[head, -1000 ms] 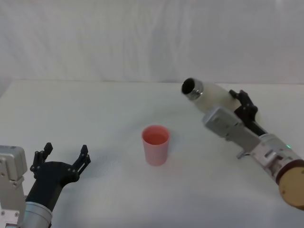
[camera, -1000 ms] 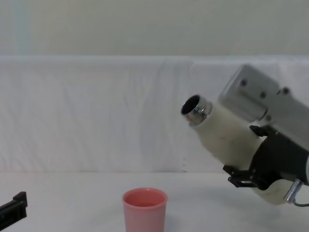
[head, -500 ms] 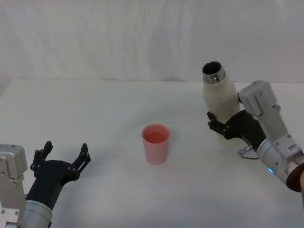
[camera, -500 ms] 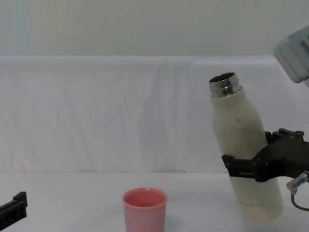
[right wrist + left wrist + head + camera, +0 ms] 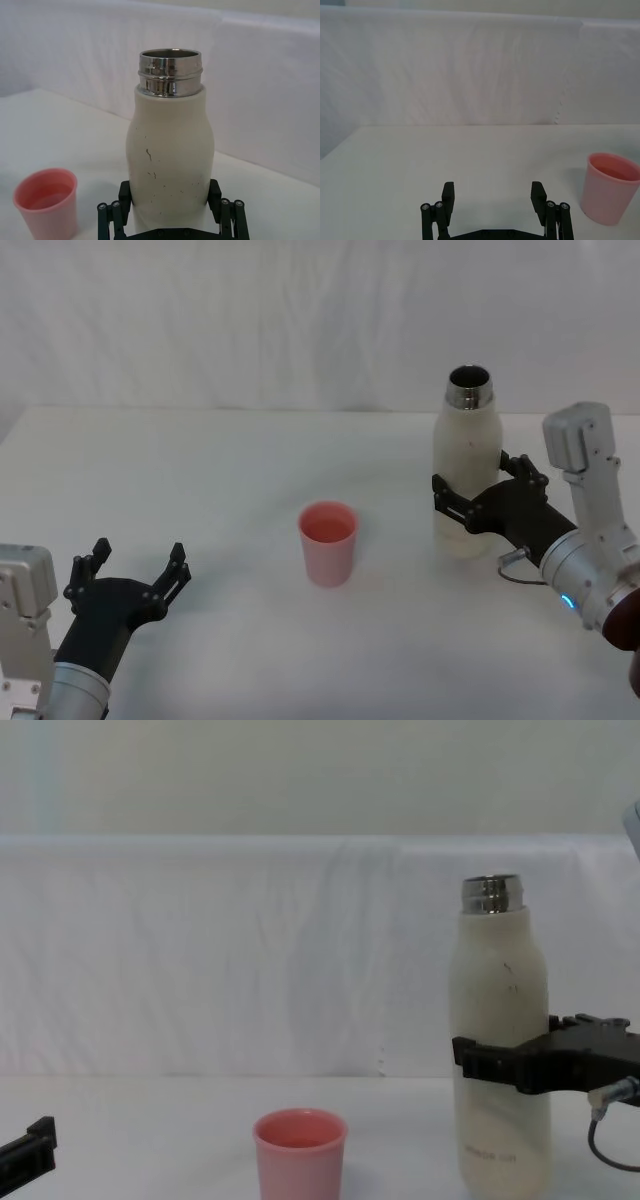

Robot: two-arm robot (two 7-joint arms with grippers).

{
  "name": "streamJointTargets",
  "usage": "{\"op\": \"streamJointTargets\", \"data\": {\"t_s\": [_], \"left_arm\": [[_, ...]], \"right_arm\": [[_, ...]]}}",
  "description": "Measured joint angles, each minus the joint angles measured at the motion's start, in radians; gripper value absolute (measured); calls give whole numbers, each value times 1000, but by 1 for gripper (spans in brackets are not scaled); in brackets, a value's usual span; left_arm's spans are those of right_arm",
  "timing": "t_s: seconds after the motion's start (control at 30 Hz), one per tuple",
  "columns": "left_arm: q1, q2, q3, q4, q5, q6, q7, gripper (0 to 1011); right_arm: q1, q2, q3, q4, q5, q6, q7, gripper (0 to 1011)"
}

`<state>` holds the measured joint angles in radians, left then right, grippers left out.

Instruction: Grasp the thermos with one hand and pour water into the cup lid.

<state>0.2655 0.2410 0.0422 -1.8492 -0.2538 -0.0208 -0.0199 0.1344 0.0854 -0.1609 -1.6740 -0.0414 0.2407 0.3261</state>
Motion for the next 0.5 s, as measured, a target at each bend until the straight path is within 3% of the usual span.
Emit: {"op": "streamJointTargets", "data": {"t_s": [0.5], "left_arm": [[0,0,0,0,0,0,0,1001]], "right_arm": [[15,-24,-8,57,100,3,-9,946]]}}
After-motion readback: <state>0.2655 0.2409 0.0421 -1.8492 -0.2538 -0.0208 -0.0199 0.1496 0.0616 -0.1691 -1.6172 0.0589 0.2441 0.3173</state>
